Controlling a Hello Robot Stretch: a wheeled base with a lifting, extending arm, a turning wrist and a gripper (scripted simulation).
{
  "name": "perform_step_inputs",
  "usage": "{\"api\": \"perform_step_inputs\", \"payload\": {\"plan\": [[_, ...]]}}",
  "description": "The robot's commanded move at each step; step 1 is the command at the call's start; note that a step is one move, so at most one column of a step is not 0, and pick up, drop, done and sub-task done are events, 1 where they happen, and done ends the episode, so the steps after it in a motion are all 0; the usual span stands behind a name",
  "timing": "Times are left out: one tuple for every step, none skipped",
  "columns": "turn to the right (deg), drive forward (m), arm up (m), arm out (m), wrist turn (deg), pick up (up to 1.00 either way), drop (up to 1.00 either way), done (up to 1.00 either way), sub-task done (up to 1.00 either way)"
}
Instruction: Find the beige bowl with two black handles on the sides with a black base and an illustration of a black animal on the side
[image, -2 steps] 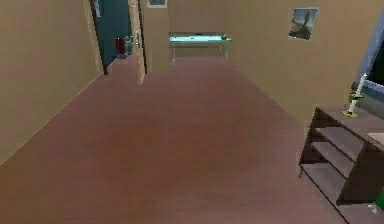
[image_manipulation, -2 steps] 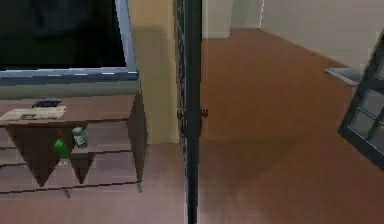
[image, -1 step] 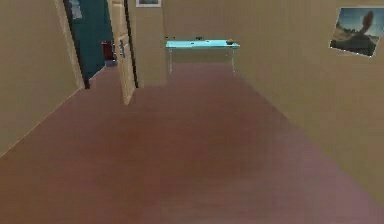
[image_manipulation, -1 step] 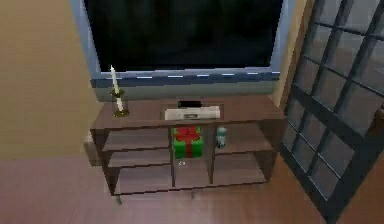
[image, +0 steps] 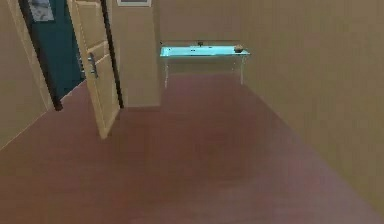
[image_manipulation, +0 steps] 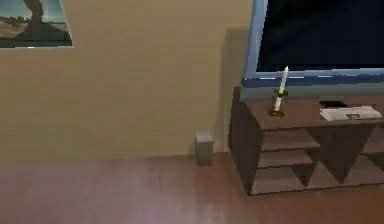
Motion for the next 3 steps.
{"api": "perform_step_inputs", "payload": {"plan": [[3.0,0.0,0.0,0.0,0.0,0.0,0.0,0.0,0.0],[0.0,1.0,0.0,0.0,0.0,0.0,0.0,0.0,0.0],[0.0,1.0,0.0,0.0,0.0,0.0,0.0,0.0,0.0]]}}
